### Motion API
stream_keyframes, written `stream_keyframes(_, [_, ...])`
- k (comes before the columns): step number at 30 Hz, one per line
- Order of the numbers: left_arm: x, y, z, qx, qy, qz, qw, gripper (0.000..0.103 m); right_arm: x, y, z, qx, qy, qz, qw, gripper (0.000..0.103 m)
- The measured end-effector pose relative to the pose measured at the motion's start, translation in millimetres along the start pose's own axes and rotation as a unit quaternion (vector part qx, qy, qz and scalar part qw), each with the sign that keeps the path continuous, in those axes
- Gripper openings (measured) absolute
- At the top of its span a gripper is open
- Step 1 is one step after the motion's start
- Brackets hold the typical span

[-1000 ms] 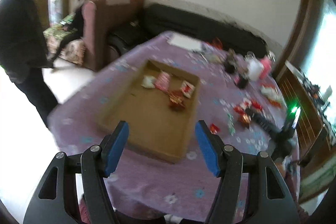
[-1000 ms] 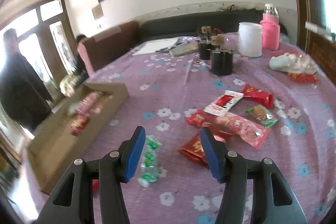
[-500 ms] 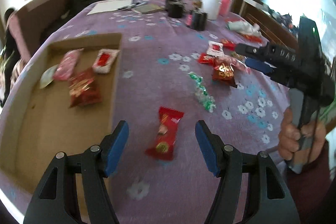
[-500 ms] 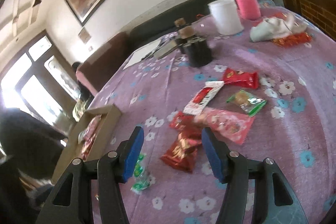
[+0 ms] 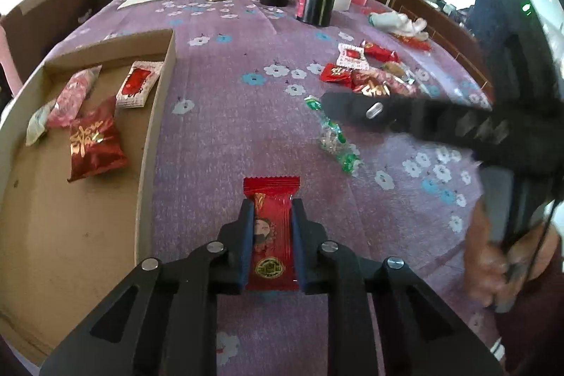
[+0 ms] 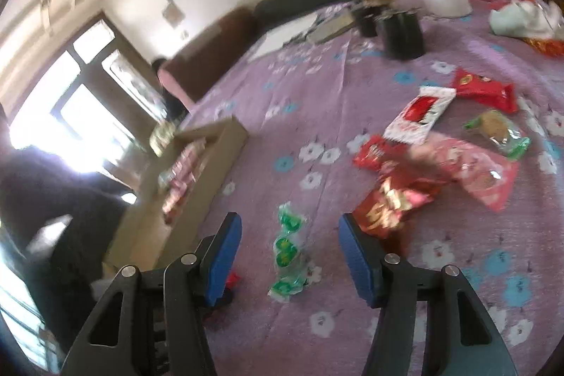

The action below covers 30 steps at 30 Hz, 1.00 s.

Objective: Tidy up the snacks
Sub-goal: 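Grasp the red stick candy with the left gripper while the right grasps the green-wrapped candy, then release the red stick candy and green candy into the tray from both grippers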

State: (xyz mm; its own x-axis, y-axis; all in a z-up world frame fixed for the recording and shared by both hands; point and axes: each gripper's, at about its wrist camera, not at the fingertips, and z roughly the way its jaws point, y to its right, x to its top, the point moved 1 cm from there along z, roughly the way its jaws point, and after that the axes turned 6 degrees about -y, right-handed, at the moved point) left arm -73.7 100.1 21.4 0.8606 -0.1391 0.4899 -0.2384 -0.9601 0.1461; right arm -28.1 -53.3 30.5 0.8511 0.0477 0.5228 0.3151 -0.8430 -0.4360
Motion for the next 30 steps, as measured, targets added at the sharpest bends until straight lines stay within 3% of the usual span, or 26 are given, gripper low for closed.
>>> stream_keyframes(2, [-1.3, -2.5, -3.6, -0.009, 0.004, -0.009, 0.9999, 0.017, -2.2, -10.9, 9.3, -0.032, -0.012, -0.021, 0.999, 0.056])
stream_keyframes(5, [-3.6, -8.2, -14.5, -0.029, 0.014, -0.026, 0.9992, 0.017, -7.7, -24.1, 22.9, -0.079, -0.033, -0.050, 0.995, 0.036])
stream_keyframes(6, [-4.2, -11.6, -20.7, -0.037, 0.018, -0.033, 0.9986, 0.017, -10.3, -26.2, 26.1, -0.096, -0.038, -0.055, 0.993, 0.023])
stream_keyframes(12, [-3.8, -48.3, -66.5, -0.059, 0.057, -0.076, 0.9937, 0.017, -16.2, -32.7, 12.4, -0.111, -0.021, -0.052, 0.992, 0.022])
stream_keyframes(16, [3.4, -98.6, -94.2, -0.007, 0.076, -0.106, 0.9914, 0.017, -7.8, -53.2, -12.5, -0.090, 0.006, -0.057, 0.994, 0.022])
stream_keyframes(20, [14.9, -146.6, -95.0, 0.043, 0.069, -0.139, 0.9869, 0.017, 7.9, -89.1, -17.6, -0.058, 0.010, -0.076, 0.995, 0.022])
stream_keyframes(24, [25.7, -188.7, -72.5, 0.065, 0.043, -0.177, 0.9811, 0.017, 21.7, -129.5, 11.8, -0.016, -0.024, -0.093, 0.995, 0.022])
stream_keyframes(30, [32.4, -217.5, -41.7, 0.070, 0.014, -0.199, 0.9775, 0.017, 25.1, -169.3, 73.8, 0.020, -0.085, -0.104, 0.991, 0.022])
